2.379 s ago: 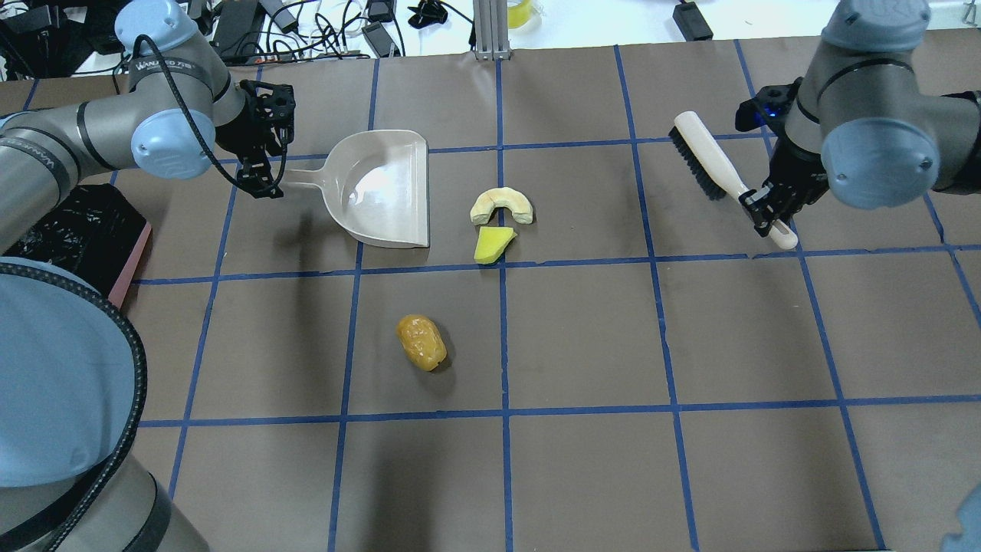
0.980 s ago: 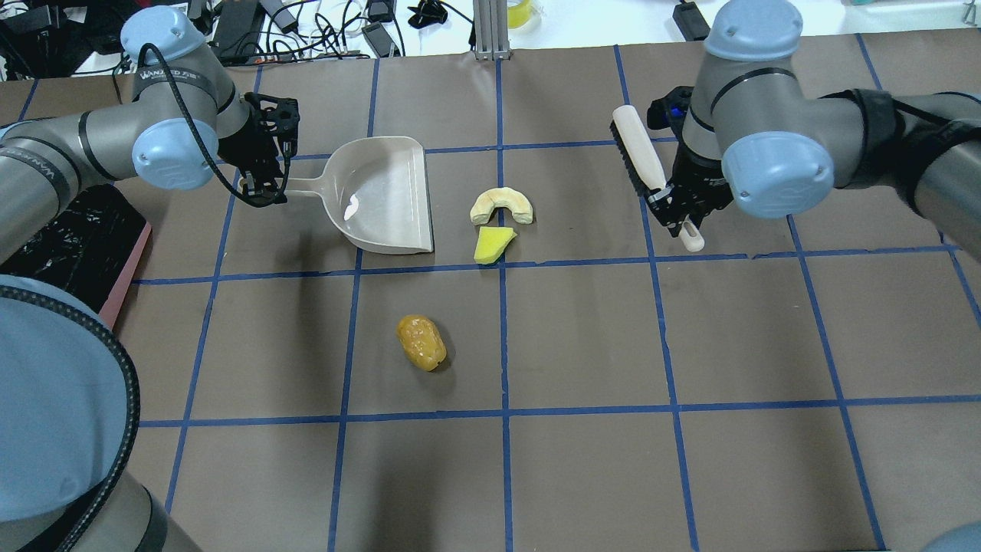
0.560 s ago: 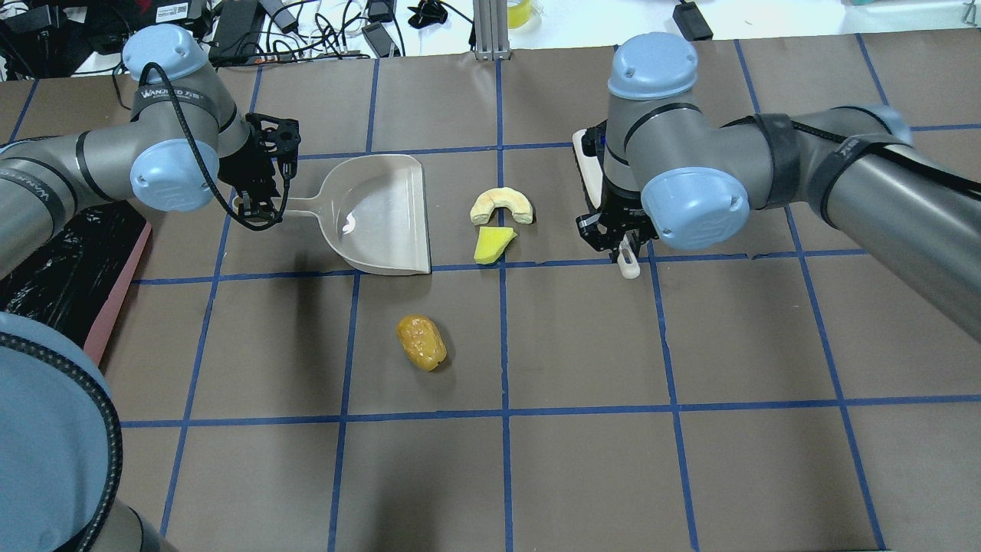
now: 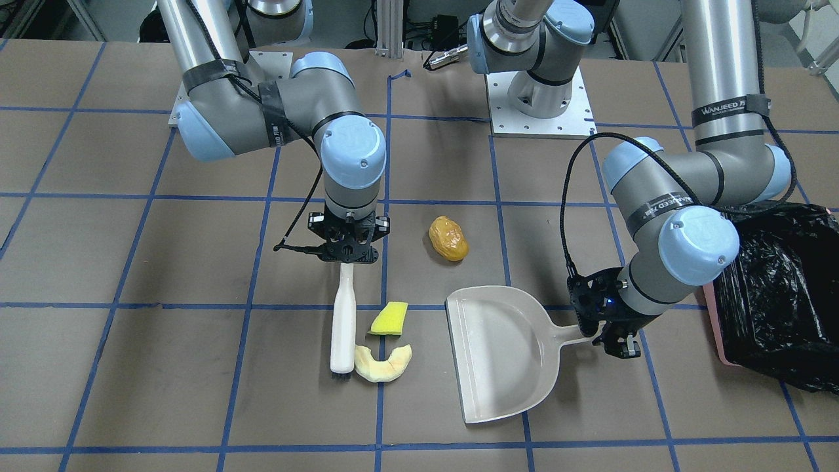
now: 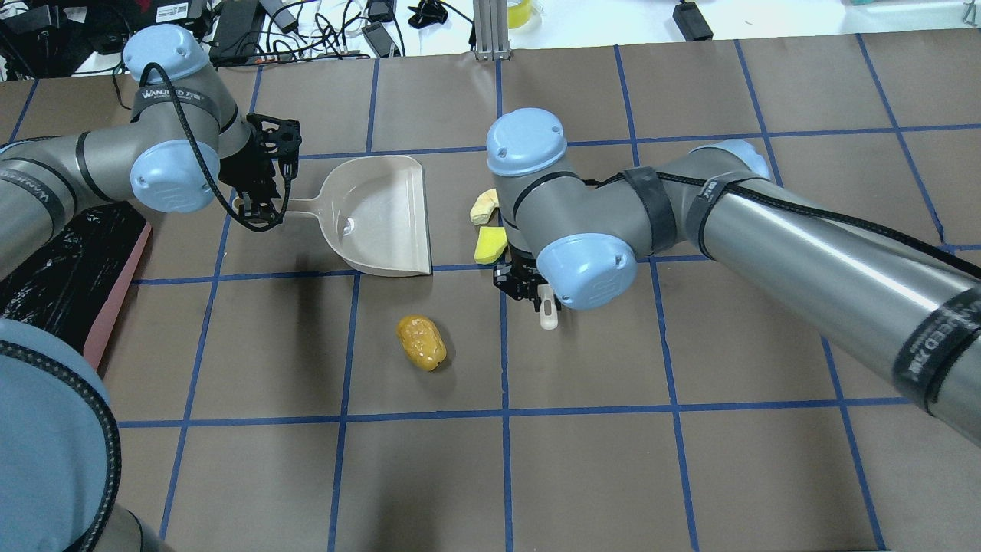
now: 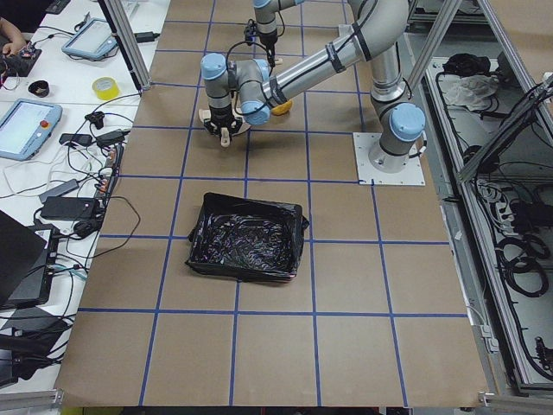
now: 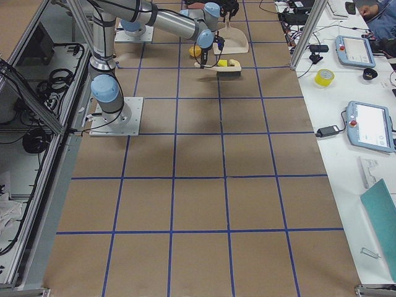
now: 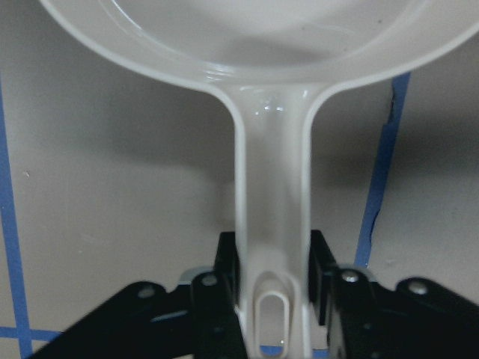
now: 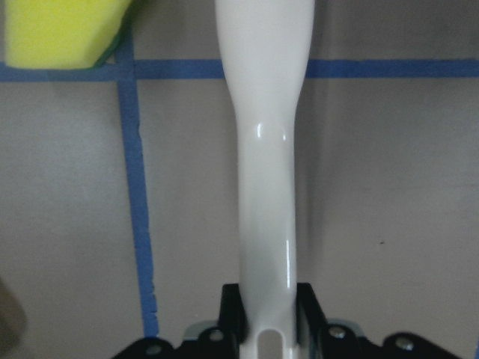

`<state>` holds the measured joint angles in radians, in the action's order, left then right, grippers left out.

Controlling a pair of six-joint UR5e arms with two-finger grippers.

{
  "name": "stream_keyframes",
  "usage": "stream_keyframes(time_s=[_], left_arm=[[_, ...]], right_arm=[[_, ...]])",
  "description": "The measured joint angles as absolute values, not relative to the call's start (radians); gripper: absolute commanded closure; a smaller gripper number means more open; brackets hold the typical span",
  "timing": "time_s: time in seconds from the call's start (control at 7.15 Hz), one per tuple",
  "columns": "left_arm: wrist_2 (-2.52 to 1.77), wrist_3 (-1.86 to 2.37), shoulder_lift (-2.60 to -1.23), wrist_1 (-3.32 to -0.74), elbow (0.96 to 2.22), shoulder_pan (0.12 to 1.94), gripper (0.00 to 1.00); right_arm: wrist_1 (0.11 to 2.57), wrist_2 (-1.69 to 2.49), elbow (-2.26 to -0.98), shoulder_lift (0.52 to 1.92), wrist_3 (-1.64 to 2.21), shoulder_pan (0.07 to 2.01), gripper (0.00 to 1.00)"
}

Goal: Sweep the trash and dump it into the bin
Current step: 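Carry the brush toward the sponge and ring piece beside the dustpan, then sweep the sponge and ring piece into the dustpan with the brush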

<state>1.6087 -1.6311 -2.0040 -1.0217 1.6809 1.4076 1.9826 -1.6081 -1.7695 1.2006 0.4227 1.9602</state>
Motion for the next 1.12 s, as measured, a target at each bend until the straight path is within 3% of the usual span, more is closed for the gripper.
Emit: stream_keyframes(time_s=[1.12], left_arm=[[1.608, -1.63, -2.004, -1.02, 1.678, 1.411, 1.0]], right_arm=[[2.016, -1.344, -1.398, 0.97, 0.54, 2.086, 1.0]])
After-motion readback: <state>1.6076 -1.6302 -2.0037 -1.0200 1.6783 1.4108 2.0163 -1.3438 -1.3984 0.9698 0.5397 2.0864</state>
